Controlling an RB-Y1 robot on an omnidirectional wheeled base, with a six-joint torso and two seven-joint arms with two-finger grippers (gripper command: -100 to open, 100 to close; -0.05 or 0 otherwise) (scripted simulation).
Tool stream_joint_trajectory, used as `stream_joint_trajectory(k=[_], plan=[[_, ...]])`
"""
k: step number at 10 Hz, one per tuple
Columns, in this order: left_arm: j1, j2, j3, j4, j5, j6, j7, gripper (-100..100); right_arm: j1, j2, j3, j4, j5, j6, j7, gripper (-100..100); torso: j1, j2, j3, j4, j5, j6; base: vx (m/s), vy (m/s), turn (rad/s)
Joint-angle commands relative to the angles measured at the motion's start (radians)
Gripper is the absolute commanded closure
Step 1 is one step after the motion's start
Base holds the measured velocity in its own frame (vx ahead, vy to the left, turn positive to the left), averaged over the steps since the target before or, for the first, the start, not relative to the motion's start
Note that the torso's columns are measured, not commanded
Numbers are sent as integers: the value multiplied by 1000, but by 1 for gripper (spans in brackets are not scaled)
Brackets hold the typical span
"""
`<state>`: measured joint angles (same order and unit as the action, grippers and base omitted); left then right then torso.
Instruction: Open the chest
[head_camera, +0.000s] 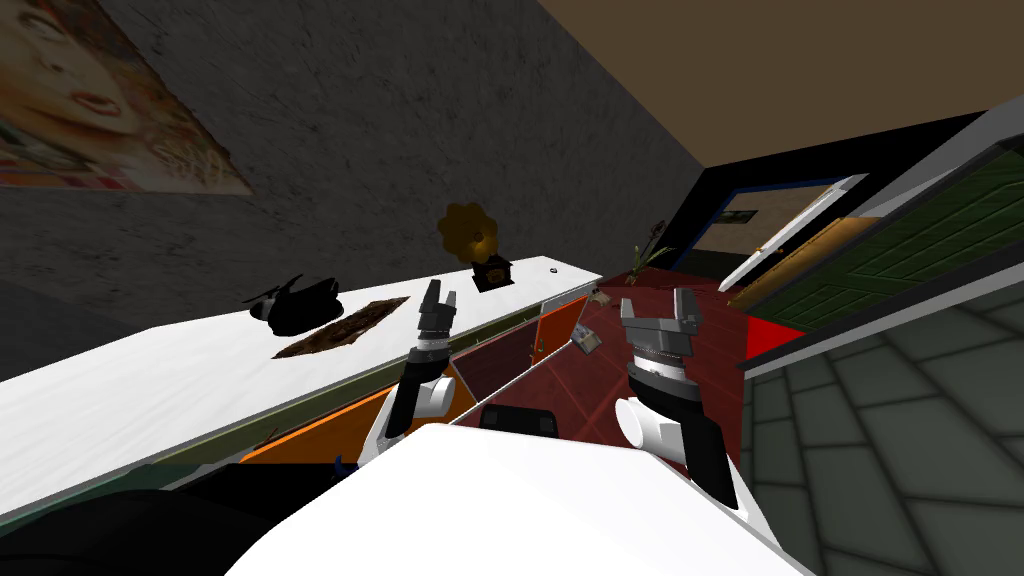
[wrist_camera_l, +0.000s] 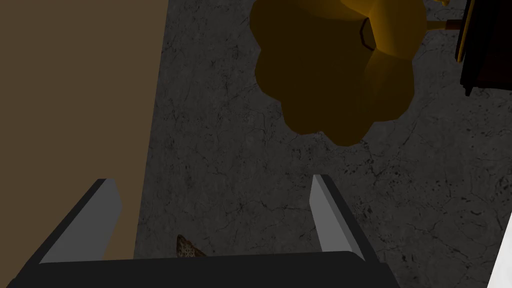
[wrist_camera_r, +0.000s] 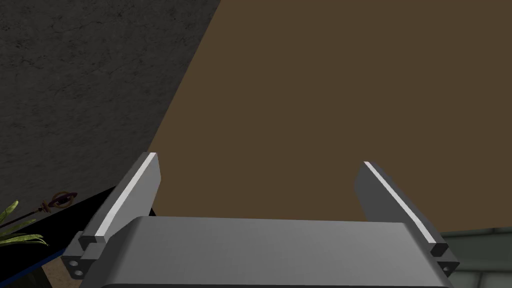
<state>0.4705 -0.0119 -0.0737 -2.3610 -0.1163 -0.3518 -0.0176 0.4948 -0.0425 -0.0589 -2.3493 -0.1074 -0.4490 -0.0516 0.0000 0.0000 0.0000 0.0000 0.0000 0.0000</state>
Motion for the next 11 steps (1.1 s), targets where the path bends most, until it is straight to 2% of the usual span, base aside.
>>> stream_joint_trajectory(k=[1,9,10,11], plan=[[0,0,0,0,0,0,0,0,0,0,0,0,0,0,0,0,0,40,-82,41,0,0,0,0,0],[0,0,0,0,0,0,0,0,0,0,0,0,0,0,0,0,0,618,-1234,617,0,0,0,0,0],[1,36,2,2,2,3,0,-100,0,0,0,0,0,0,0,0,0,691,-1382,691,0,0,9,-13,26],[2,60,5,3,4,7,1,-100,0,0,0,0,0,0,0,0,0,725,-1451,724,0,0,11,-29,38]])
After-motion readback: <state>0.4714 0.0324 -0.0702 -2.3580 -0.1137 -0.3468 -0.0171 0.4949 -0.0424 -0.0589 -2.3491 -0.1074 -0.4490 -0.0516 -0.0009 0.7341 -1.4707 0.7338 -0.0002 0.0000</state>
